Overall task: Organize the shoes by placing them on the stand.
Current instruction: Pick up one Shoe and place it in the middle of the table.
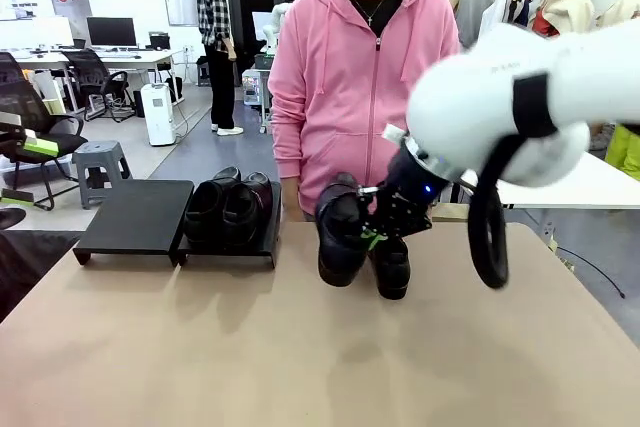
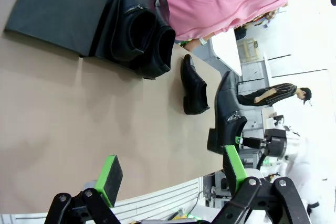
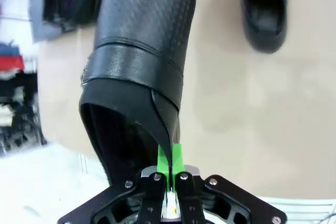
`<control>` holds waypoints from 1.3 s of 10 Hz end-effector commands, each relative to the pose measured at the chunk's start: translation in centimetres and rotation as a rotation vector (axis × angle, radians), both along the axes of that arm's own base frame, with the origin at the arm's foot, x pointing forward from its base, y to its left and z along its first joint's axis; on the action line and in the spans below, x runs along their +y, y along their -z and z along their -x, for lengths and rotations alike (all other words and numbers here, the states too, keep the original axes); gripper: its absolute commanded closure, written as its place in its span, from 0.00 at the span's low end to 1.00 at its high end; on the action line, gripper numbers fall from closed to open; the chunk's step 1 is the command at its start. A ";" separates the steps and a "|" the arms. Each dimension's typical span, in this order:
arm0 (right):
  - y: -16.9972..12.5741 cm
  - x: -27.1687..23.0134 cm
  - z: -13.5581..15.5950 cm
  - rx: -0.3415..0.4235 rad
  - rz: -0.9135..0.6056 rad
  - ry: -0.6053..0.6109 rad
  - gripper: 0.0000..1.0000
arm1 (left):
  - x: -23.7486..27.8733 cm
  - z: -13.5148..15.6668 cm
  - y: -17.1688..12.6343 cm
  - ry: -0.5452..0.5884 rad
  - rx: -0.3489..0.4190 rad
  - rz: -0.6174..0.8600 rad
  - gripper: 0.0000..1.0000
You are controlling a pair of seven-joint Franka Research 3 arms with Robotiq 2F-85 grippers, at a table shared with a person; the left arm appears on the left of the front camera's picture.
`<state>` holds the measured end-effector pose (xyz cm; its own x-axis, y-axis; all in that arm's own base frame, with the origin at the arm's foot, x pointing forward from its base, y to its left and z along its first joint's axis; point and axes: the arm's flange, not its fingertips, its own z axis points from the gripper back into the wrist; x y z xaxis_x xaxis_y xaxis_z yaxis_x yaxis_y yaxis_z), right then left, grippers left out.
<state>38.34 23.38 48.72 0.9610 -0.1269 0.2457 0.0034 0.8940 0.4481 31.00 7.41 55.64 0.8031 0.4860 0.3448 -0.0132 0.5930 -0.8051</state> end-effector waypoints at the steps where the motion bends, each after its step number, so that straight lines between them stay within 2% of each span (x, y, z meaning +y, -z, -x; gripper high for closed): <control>1: -1.3 1.4 -0.8 0.076 0.015 -0.092 1.00 | 0.0 0.0 0.0 0.008 -0.016 0.013 0.00; 6: -1.3 1.4 -0.8 0.076 0.015 -0.092 1.00 | 0.0 0.0 0.0 0.008 -0.016 0.013 0.00; 8: -0.6 3.0 1.5 0.107 0.008 -0.076 1.00 | 0.0 0.0 0.0 0.008 -0.016 0.013 0.00; 9: 0.4 4.5 4.2 0.136 0.016 -0.047 1.00 | 0.0 0.0 0.0 0.008 -0.016 0.013 0.00; 11: 3.5 7.6 8.2 0.135 0.000 0.006 1.00 | 0.0 0.0 0.0 0.008 -0.016 0.013 0.00; 12: 5.1 9.2 8.7 0.136 0.007 0.009 1.00 | 0.0 0.0 0.0 0.008 -0.016 0.013 0.00; 13: 7.1 11.5 8.6 0.146 0.011 -0.045 1.00 | 0.0 0.0 0.0 0.008 -0.016 0.013 0.00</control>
